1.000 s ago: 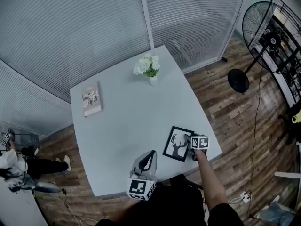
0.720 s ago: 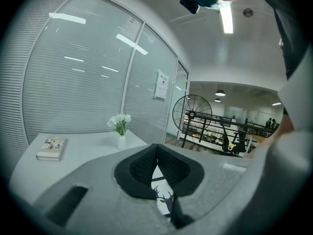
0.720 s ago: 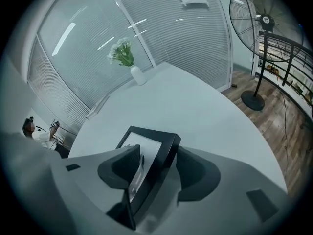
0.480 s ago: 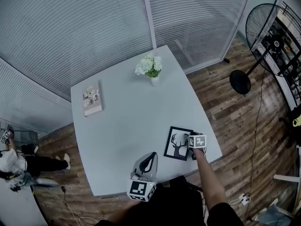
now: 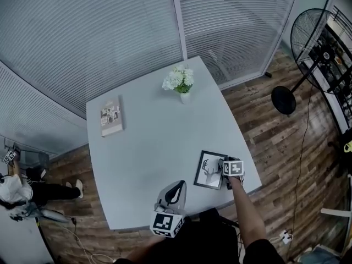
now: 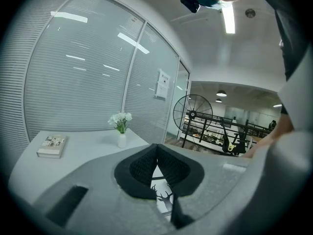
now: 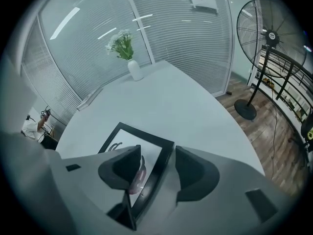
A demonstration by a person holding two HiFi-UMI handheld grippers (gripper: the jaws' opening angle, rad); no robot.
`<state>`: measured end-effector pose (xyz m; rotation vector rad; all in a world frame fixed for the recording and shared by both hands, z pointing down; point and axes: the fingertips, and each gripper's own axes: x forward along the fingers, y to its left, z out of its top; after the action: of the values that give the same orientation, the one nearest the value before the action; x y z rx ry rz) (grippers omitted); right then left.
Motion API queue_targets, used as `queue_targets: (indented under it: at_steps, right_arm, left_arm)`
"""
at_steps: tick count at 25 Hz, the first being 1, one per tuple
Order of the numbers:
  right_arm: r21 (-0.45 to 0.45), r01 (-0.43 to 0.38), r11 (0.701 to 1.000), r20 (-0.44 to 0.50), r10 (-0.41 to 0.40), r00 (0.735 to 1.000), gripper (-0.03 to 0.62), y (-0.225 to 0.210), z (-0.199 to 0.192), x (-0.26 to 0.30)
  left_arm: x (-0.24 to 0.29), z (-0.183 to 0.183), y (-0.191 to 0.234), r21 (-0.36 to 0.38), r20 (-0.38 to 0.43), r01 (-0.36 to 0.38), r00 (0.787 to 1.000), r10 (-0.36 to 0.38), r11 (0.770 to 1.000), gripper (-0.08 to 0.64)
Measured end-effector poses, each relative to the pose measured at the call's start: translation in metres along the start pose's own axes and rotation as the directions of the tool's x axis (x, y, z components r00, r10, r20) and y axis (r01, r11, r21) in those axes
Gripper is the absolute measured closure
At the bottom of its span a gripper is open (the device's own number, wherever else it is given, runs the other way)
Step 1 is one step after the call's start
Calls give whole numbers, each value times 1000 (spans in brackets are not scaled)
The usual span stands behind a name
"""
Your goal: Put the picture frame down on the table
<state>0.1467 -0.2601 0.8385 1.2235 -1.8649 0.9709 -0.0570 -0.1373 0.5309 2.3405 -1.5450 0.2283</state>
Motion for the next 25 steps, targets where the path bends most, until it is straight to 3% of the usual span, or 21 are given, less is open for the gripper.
queue_targets:
  at_steps: [12,20,25]
  right_arm:
    - [37,13,999,62,-16,998,546,4,-7,-27]
    - [89,18,996,153,-31,988,571,8,-12,-65]
    - [69,17,997,274,-36,961,577,25,-4,-120]
  left_arm:
    - [-10,5,-3,-10,40,18,999,-17,1000,545]
    - [-21,10,-3,-1,71,28,997,-28,1000,545]
    - [-28,18,-3,20,93,38,995,-40,999,545]
